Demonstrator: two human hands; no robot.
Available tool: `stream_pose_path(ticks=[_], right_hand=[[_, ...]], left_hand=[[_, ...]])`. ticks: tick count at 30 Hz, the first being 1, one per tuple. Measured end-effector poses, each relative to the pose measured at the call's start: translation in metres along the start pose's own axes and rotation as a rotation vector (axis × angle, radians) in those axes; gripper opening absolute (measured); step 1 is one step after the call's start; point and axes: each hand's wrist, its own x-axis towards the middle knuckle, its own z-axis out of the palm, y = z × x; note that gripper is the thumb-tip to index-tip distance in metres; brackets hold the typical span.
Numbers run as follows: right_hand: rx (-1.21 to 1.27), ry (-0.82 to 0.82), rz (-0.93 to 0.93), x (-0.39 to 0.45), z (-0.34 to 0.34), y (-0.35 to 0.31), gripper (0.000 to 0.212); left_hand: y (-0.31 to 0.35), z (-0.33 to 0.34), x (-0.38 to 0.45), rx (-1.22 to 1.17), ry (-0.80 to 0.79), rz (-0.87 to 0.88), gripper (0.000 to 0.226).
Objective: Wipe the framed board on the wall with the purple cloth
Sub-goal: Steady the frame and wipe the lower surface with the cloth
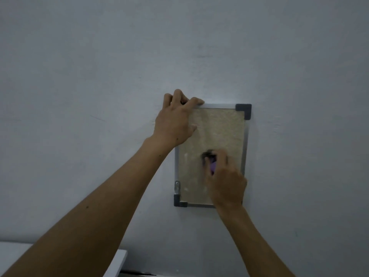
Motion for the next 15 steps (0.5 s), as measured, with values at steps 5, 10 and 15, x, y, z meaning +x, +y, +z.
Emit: stream_pose_path(ticks=[5,10,15], right_hand=[[0.063,0.108,0.212,-0.003,0.009,-0.012,0.026],[0.032,0.017,0.043,0.0,0.007,-0.008,0.028],[0.057,0.072,0.193,-0.006,0.011,-0.022,0.027]], left_hand=[[-0.004,0.004,0.002,-0.013,0.012,-0.003,0.064],[-0.006,0.005,0.003,-0.019,0.018,0.002,0.064],[-0.004,0.005,0.003,-0.035,0.019,-0.004,0.062]])
